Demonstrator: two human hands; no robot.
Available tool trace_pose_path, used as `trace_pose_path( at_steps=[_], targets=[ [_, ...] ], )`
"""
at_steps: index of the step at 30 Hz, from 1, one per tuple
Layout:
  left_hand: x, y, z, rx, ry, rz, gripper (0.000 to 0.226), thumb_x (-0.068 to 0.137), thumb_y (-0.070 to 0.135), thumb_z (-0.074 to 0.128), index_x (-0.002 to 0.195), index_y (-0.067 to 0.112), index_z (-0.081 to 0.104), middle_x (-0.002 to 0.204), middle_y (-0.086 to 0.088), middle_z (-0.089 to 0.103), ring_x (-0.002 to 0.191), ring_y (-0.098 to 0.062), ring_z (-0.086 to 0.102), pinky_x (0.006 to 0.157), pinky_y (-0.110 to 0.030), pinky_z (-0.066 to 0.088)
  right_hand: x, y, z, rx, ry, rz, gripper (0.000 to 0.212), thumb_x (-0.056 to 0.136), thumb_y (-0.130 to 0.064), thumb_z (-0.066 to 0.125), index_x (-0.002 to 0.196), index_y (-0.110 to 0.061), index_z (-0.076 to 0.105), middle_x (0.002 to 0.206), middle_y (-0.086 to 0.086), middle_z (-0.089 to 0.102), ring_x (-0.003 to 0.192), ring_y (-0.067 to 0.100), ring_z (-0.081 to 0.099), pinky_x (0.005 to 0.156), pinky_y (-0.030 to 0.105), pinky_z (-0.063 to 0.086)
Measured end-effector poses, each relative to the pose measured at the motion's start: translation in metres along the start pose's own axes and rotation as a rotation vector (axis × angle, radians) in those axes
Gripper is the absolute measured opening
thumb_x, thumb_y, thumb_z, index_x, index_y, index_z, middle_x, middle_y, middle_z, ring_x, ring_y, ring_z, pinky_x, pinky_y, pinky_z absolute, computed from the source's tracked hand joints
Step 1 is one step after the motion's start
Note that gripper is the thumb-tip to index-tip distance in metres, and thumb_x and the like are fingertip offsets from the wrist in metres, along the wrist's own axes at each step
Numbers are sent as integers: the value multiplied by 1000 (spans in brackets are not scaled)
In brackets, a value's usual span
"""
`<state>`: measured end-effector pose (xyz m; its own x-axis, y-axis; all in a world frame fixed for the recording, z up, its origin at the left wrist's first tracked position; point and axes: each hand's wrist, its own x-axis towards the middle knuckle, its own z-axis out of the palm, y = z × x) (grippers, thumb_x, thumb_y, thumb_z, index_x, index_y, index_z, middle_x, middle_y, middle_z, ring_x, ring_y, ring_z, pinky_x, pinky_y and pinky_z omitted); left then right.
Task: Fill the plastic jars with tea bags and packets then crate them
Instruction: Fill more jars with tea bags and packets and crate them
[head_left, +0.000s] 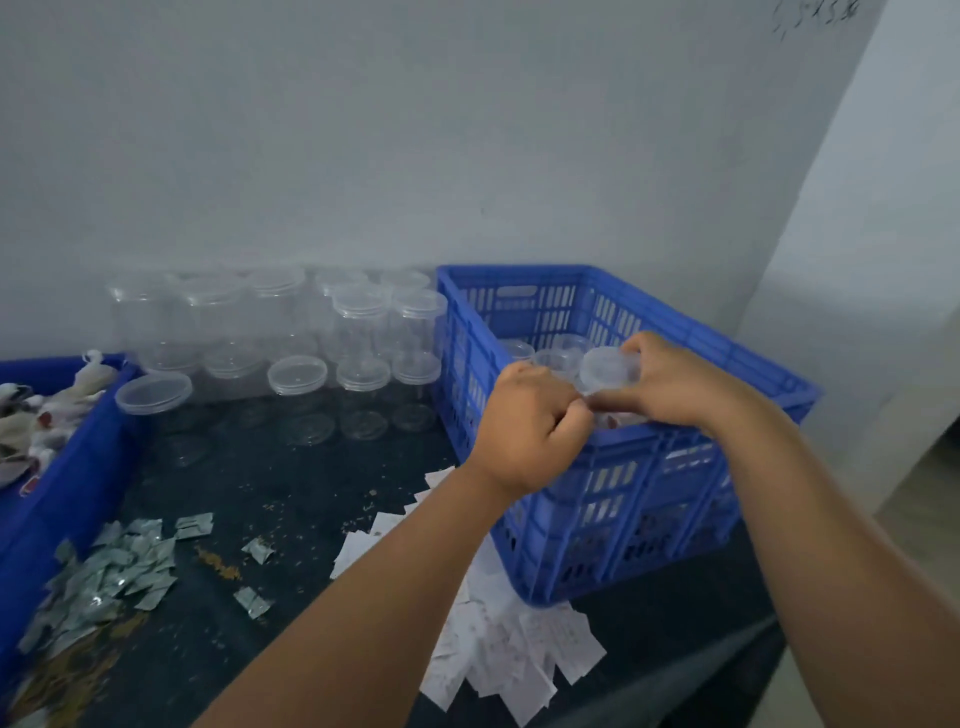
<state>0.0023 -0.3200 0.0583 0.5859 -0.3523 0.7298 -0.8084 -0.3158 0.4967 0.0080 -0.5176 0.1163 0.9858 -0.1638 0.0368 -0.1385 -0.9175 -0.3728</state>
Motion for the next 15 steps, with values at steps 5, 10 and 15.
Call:
trace_pose_path(
  at_steps=[5,10,15],
  targets=[
    [1,-1,4,-24,20,-30,39,89,25,36,52,14,31,47,-6,34,52,-24,33,78,-45,42,21,-14,-7,-236,-458,-56,90,71,-77,80,142,-37,43,133,-4,55,124,21,56,107,38,48],
    [-1,1,2,-23,-8,-70,39,88,26,34,52,13,33,48,-6,36,54,-21,35,85,-44,43,25,-20,-7,-82,-657,-155,82,84,-63,78,152,-38,40,156,-4,47,146,16,43,126,42,33],
    [-2,3,-1,0,-56,-80,40,91,23,35,54,11,36,51,-8,40,56,-23,36,85,-45,43,20,-24,-4,-163,-611,-195,78,95,-61,70,161,-43,33,166,-5,41,153,20,38,128,47,30]
  ],
)
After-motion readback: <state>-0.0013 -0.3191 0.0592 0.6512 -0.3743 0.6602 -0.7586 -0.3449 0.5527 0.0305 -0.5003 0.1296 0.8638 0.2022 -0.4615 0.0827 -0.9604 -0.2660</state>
